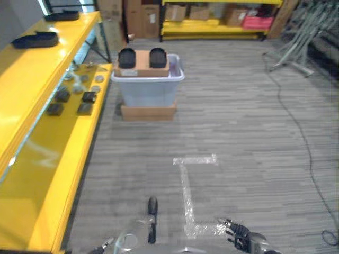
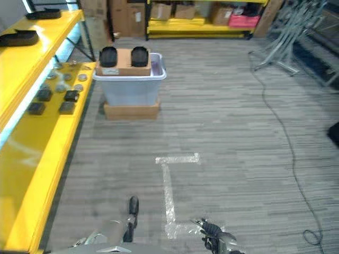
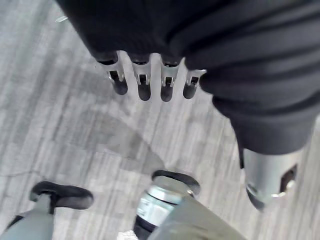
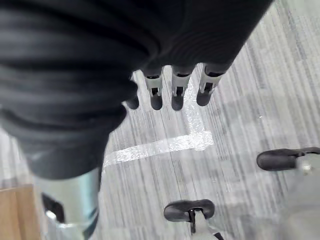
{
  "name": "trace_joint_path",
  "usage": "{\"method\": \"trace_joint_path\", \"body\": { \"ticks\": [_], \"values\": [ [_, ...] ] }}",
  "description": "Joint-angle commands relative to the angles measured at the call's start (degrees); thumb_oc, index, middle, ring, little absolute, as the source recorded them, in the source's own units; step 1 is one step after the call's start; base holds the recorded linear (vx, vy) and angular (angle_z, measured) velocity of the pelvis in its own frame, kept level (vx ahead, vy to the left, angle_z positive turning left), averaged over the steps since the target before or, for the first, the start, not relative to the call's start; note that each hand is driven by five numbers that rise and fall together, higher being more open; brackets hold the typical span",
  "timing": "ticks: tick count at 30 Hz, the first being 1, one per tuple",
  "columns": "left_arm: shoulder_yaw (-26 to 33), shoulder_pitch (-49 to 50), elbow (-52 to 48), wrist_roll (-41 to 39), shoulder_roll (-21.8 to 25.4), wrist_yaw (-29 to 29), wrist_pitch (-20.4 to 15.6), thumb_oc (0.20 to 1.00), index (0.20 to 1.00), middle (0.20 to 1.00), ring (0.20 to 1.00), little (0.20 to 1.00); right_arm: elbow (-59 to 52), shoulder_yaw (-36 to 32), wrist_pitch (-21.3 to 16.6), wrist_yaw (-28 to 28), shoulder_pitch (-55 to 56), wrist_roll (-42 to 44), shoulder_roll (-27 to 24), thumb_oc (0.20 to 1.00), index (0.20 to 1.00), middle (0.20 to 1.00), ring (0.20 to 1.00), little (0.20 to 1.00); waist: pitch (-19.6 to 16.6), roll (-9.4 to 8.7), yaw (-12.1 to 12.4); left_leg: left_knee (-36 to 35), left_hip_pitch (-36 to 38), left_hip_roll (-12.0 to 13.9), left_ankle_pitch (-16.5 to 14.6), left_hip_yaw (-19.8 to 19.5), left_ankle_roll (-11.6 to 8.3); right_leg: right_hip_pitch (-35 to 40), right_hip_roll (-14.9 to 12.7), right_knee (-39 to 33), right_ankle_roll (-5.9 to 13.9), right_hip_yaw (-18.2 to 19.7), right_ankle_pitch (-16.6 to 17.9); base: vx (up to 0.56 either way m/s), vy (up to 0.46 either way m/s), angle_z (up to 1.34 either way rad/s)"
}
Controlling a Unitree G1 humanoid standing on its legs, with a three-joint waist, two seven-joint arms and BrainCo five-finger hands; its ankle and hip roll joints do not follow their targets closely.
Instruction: Move parts from the plastic box to the shelf.
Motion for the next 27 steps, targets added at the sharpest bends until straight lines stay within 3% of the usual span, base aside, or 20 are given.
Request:
{"method": "trace_joint_path", "body": {
  "ticks": [1, 2, 4, 5, 6, 7, 8, 11, 12, 14, 16, 18, 19, 20, 21, 22, 23, 24, 26, 27],
  "values": [
    [-2.2, -3.7, -0.5, -0.4, 1.8, 0.1, -3.8, 1.0, 1.0, 1.0, 1.0, 1.0, -2.8, -0.7, 1.0, -1.1, 1.0, -1.1, -0.9, 1.0, 1.0, 1.0, 1.0, 1.0, -0.1, 1.37, 0.7, 1.0, 3.2, 0.6, -2.9, 0.2, 0.09, -11.5, -3.4, 14.3, 5.31, -4.9, 13.1, 0.22, 0.118, -0.25],
    [-2.5, -4.2, -0.2, -1.0, 1.8, 0.6, -4.6, 1.0, 1.0, 1.0, 1.0, 1.0, -2.1, -0.5, 1.4, -1.2, 1.1, -1.5, -0.3, 1.0, 1.0, 1.0, 1.0, 1.0, 0.0, 2.1, 0.5, 0.7, 5.2, 0.9, -3.8, -0.4, 0.85, -15.4, -4.5, 20.1, 6.33, -6.2, 14.9, 0.3, 0.135, -0.39],
    [-2.7, -4.6, -0.2, -1.6, 1.8, 1.0, -5.2, 1.0, 1.0, 1.0, 1.0, 1.0, -1.2, -0.4, 1.4, -1.0, 0.9, -1.9, 0.3, 1.0, 1.0, 1.0, 1.0, 1.0, 0.2, 2.4, 0.4, 0.4, 6.8, 1.1, -4.6, -0.5, 1.25, -18.1, -5.7, 21.3, 6.49, -7.6, 14.9, 0.31, 0.08, -0.41],
    [-2.6, -5.1, -1.4, -1.8, 2.4, 1.3, -5.0, 1.0, 1.0, 1.0, 1.0, 1.0, -0.3, -0.2, 1.7, -0.8, 1.1, -2.8, 1.3, 1.0, 1.0, 1.0, 1.0, 1.0, 0.9, 2.93, 0.3, -0.7, 9.6, 1.5, -5.3, -0.7, 1.22, -20.6, -7.1, 17.3, 5.89, -10.8, 13.5, 0.56, -0.057, -0.05],
    [-2.2, -6.5, -3.4, -1.5, 3.7, 1.6, -3.5, 1.0, 1.0, 1.0, 1.0, 1.0, 0.2, 0.6, 2.1, -0.7, 1.7, -4.1, 1.8, 1.0, 1.0, 1.0, 1.0, 1.0, 2.0, 2.16, -0.4, -1.7, 12.6, 0.9, -6.4, -1.0, 0.24, -22.3, -7.1, 3.8, 5.58, -14.2, 14.0, 0.67, -0.074, 0.19],
    [-2.2, -6.8, -3.8, -1.8, 4.1, 1.7, -2.9, 1.0, 1.0, 1.0, 1.0, 1.0, 0.3, 0.8, 2.1, -0.7, 2.0, -4.2, 1.8, 1.0, 1.0, 1.0, 1.0, 1.0, 2.3, 1.9, -0.9, -1.8, 13.3, 0.7, -6.9, -1.1, 0.11, -22.6, -6.8, 0.6, 5.63, -14.7, 14.7, 0.68, -0.118, 0.25],
    [-2.3, -7.7, -4.0, -2.4, 4.5, 1.8, -2.0, 1.0, 1.0, 1.0, 1.0, 1.0, 0.9, 1.0, 2.4, -0.4, 2.9, -3.9, 1.5, 1.0, 1.0, 1.0, 1.0, 1.0, 3.0, 0.95, -2.9, -1.8, 15.8, -0.9, -9.3, -2.4, 0.36, -25.9, -6.6, -5.7, 6.96, -13.6, 19.7, 0.5, -0.059, 0.19],
    [-2.7, -8.9, -3.4, -3.0, 4.5, 2.3, -1.0, 1.0, 1.0, 1.0, 1.0, 1.0, 1.6, 0.4, 3.2, -0.5, 4.4, -4.7, 1.5, 1.0, 1.0, 1.0, 1.0, 1.0, 3.1, 0.42, -5.5, -0.8, 18.3, -2.1, -12.5, -4.4, 0.81, -29.8, -6.8, -9.4, 7.77, -11.7, 23.7, 0.64, -0.092, 0.71],
    [-2.4, -8.4, -2.5, -2.7, 3.3, 2.9, -0.9, 1.0, 1.0, 1.0, 1.0, 1.0, 2.5, -0.8, 3.3, -1.7, 5.7, -1.8, 1.1, 1.0, 1.0, 1.0, 1.0, 1.0, 2.3, 1.1, -7.4, 2.9, 21.5, -1.8, -14.6, -6.3, -0.02, -29.8, -5.1, -7.9, 5.38, -10.4, 22.6, 0.83, -0.152, 1.05],
    [-2.6, -7.5, -2.0, -3.4, 2.2, 2.7, -0.6, 1.0, 1.0, 1.0, 1.0, 1.0, 2.5, -1.6, 3.6, -1.3, 5.8, -1.7, 0.3, 1.0, 1.0, 1.0, 1.0, 1.0, 1.8, 1.75, -7.9, 11.0, 21.2, -0.1, -10.1, -5.6, -2.19, -27.9, -4.2, -7.7, 3.86, -9.4, 21.6, 0.62, -0.148, 1.12],
    [-1.8, -6.0, -1.9, -3.7, 0.8, 3.1, -0.3, 1.0, 1.0, 1.0, 1.0, 1.0, 1.4, -2.0, 3.4, -0.4, 5.4, -2.1, -0.5, 1.0, 1.0, 1.0, 1.0, 1.0, 2.4, 0.39, -7.2, 32.3, 14.0, 0.2, -3.0, -4.6, -4.97, -23.6, -4.8, -8.9, 1.47, -7.9, 20.0, 0.49, -0.234, 0.76],
    [-1.3, -5.7, -1.9, -3.1, 0.6, 2.5, 0.9, 1.0, 1.0, 1.0, 1.0, 1.0, 1.0, -2.2, 2.2, -1.2, 5.5, -3.1, -1.0, 1.0, 1.0, 1.0, 1.0, 1.0, 3.1, -0.63, -6.1, 43.4, 4.5, 1.7, -0.8, -3.6, -5.78, -20.4, -5.3, -9.9, 0.28, -7.9, 19.1, 0.4, -0.193, 0.11],
    [-1.3, -5.7, -1.8, -1.9, 0.4, 1.9, 1.1, 1.0, 1.0, 1.0, 1.0, 1.0, 1.0, -2.4, 1.6, -1.2, 5.6, -2.4, -1.4, 1.0, 1.0, 1.0, 1.0, 1.0, 3.5, -0.44, -5.5, 43.8, 1.3, 2.8, -1.4, -3.3, -5.49, -18.8, -4.8, -10.3, -0.03, -7.5, 18.6, 0.37, -0.086, -0.14],
    [-1.5, -5.4, -1.6, -0.3, 0.2, 1.5, 1.5, 1.0, 1.0, 1.0, 1.0, 1.0, 0.8, -2.8, 0.6, -0.9, 5.5, -1.6, -1.7, 1.0, 1.0, 1.0, 1.0, 1.0, 3.9, -0.43, -4.8, 42.5, -1.5, 3.2, -1.8, -3.1, -4.98, -17.1, -4.5, -10.7, -0.19, -7.0, 17.8, 0.58, 0.041, -0.26],
    [-2.2, -4.5, -0.4, 3.3, 0.0, 0.8, 0.5, 1.0, 1.0, 1.0, 1.0, 1.0, -0.1, -3.2, -0.2, -0.8, 4.2, -1.6, -1.7, 1.0, 1.0, 1.0, 1.0, 1.0, 3.8, -0.26, -3.8, 28.3, -1.8, 3.7, -2.8, -1.3, -3.83, -14.9, -4.0, -11.2, 0.35, -5.9, 15.9, 0.51, 0.067, -0.16],
    [-2.2, -4.4, -0.3, 3.5, 0.0, 0.8, 0.5, 1.0, 1.0, 1.0, 1.0, 1.0, -0.1, -3.2, -0.4, -0.7, 4.1, -1.8, -1.7, 1.0, 1.0, 1.0, 1.0, 1.0, 3.9, -0.33, -3.6, 27.4, -1.5, 3.7, -2.8, -1.1, -3.77, -14.6, -4.1, -11.3, 0.42, -5.7, 15.7, 0.46, 0.126, -0.09],
    [-2.4, -3.9, 0.2, 3.7, -0.1, 0.8, -0.2, 1.0, 1.0, 1.0, 1.0, 1.0, -0.3, -3.2, -0.6, -0.8, 3.8, -1.9, -1.8, 1.0, 1.0, 1.0, 1.0, 1.0, 4.0, 0.32, -3.2, 19.8, -1.2, 3.8, -2.5, -0.7, -3.81, -13.7, -3.3, -11.4, 0.68, -5.1, 15.1, 0.53, 0.182, -0.27],
    [-3.1, -2.4, 1.0, 4.3, -0.1, 0.9, -1.3, 1.0, 1.0, 1.0, 1.0, 1.0, -1.4, -2.8, -1.3, -0.6, 2.9, -1.7, -2.0, 1.0, 1.0, 1.0, 1.0, 1.0, 3.4, 1.61, -1.8, 3.5, -1.9, 4.1, 0.9, -0.7, -4.71, -11.4, -1.5, -11.3, 1.03, -3.2, 12.9, 0.63, 0.2, -0.28],
    [-3.4, -2.0, 1.0, 5.3, 0.1, 0.8, -1.5, 1.0, 1.0, 1.0, 1.0, 1.0, -2.0, -2.5, -1.5, -0.6, 2.8, -1.5, -2.1, 1.0, 1.0, 1.0, 1.0, 1.0, 3.5, 1.68, -1.1, 1.8, -2.4, 4.1, 3.3, -1.7, -5.23, -9.9, -0.9, -11.1, 0.76, -2.1, 11.8, 0.46, 0.114, -0.51],
    [-3.5, -1.7, 0.9, 5.7, 0.5, 0.7, -1.7, 1.0, 1.0, 1.0, 1.0, 1.0, -2.2, -1.9, -1.6, -0.7, 2.4, -1.7, -2.2, 1.0, 1.0, 1.0, 1.0, 1.0, 3.0, 1.46, -0.4, 0.6, -2.4, 3.7, 2.9, -2.0, -5.07, -8.9, -0.9, -11.3, 0.88, -1.2, 11.2, 0.37, 0.107, -0.47]
  ]
}}
